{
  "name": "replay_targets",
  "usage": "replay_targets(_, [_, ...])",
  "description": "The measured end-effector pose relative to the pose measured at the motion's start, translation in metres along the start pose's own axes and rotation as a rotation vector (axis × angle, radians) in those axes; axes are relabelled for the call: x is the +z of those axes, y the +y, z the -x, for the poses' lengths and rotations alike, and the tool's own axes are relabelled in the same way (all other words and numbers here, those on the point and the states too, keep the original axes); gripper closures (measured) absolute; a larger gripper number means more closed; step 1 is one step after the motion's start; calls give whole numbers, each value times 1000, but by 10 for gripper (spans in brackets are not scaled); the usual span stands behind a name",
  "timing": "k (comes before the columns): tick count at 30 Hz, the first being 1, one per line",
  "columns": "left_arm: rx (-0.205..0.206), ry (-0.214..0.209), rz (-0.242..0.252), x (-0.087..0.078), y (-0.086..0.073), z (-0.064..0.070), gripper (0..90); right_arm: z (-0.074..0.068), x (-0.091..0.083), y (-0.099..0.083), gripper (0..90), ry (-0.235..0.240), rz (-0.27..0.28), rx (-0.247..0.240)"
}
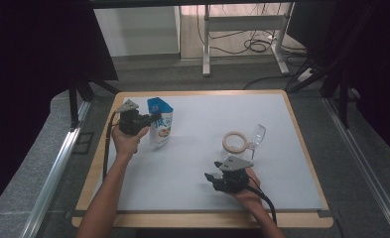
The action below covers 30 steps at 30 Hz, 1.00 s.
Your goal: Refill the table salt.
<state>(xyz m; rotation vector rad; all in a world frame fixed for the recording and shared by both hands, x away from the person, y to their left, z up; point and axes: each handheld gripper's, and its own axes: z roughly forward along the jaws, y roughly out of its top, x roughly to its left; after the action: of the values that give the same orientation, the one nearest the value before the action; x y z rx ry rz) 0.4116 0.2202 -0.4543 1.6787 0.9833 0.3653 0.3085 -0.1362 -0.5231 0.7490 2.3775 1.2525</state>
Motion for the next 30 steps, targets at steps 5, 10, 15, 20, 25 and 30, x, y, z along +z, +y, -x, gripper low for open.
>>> replay_targets(5, [0,-36,2,-3,0,7,900,0,3,-1,440,-3,-4,2])
replay_targets(10, [2,-69,-11,-1,-1,15,900,-1,3,-1,430,-10,-2,7])
replay_targets(15, [12,-85,-24,2,-3,23,900,-2,4,-1,417,-18,-3,10])
replay_targets(20, [9,-109,-22,3,-3,30,900,-5,7,-1,403,-29,-11,6])
replay_targets(25, [11,-133,-18,3,-2,38,900,-8,9,0,395,-43,-12,-6])
replay_targets(30, [22,-170,-26,3,2,48,900,-12,14,3,388,-50,-10,-19])
